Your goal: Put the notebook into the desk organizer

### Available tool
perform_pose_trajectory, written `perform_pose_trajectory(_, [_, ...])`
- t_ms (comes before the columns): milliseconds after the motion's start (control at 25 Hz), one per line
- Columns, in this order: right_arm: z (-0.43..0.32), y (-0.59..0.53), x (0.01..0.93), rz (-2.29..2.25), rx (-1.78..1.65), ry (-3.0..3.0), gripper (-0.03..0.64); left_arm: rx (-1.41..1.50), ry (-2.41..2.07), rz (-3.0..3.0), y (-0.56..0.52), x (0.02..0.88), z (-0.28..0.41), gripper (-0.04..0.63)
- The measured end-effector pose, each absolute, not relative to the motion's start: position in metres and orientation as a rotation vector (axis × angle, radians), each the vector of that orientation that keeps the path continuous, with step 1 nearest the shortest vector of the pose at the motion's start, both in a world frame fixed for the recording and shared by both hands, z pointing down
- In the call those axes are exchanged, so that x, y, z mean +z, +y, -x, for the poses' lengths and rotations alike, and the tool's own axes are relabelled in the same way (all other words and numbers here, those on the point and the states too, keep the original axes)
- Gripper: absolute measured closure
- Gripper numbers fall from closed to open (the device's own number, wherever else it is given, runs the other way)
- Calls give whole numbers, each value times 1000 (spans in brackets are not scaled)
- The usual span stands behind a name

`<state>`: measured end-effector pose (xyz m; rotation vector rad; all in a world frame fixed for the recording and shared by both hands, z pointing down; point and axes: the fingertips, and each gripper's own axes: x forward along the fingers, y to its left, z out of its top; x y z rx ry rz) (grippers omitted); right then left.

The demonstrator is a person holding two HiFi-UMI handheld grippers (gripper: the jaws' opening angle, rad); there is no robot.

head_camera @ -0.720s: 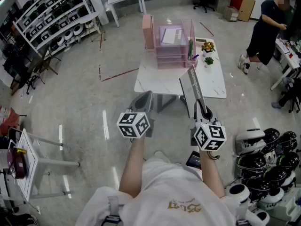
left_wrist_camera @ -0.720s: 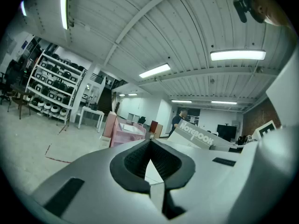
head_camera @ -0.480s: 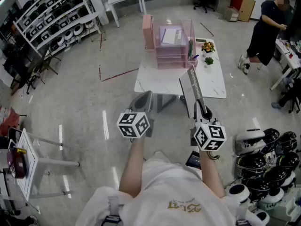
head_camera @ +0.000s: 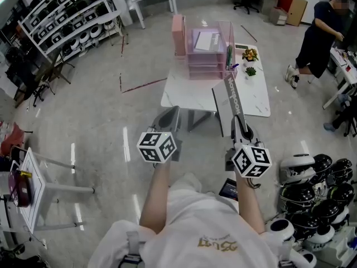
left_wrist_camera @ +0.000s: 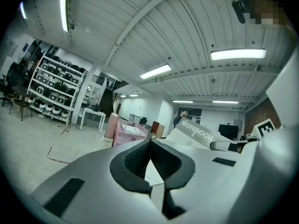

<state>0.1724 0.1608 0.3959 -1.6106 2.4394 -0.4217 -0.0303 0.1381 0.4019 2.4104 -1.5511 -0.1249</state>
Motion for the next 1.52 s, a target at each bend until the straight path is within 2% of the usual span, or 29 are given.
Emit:
perform_pose_trajectory(400, [-154, 86, 392, 1568, -439, 2429, 600, -145, -1530, -2406, 67, 409, 44, 581])
perform_pose_trajectory(1120, [-84, -168, 387, 1680, -493, 2351, 600, -120, -1320, -2511, -205, 397, 83, 581])
perform_pose_trajectory(1520, [-69, -228, 393, 1751, -524, 2278, 598, -105, -1205, -2517, -268, 417, 91, 581])
